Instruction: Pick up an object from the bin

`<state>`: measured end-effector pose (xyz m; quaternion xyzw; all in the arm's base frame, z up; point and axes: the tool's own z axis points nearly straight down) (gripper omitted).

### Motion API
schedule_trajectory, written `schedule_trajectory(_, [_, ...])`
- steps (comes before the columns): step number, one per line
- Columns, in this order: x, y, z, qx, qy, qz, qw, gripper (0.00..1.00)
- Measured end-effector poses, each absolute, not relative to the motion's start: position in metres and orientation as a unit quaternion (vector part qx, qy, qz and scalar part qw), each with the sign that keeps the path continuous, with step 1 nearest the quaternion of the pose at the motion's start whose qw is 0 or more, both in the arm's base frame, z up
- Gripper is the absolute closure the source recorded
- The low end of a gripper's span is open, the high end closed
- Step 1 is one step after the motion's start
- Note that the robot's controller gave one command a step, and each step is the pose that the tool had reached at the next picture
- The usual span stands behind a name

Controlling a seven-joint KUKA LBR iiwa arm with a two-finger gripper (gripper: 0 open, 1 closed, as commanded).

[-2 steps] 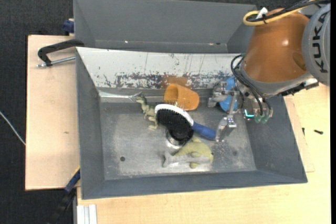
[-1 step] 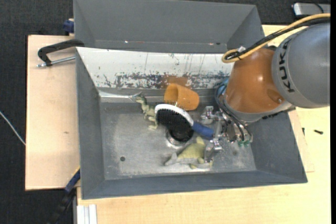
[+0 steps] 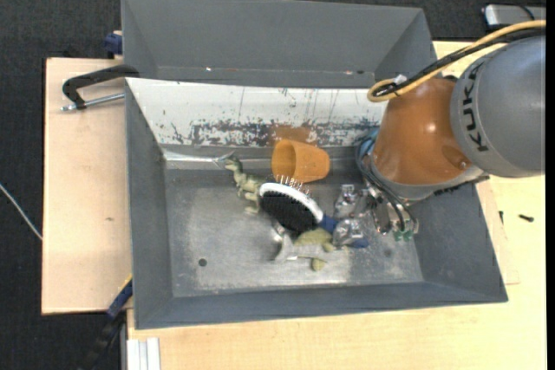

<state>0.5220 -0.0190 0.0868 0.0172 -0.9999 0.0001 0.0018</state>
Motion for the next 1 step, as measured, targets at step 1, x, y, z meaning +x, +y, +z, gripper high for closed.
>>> schedule_trajectory(1, [0.5037,-0.0442,0.2088,0.105,-0.994,0.001,-0.005,1.00])
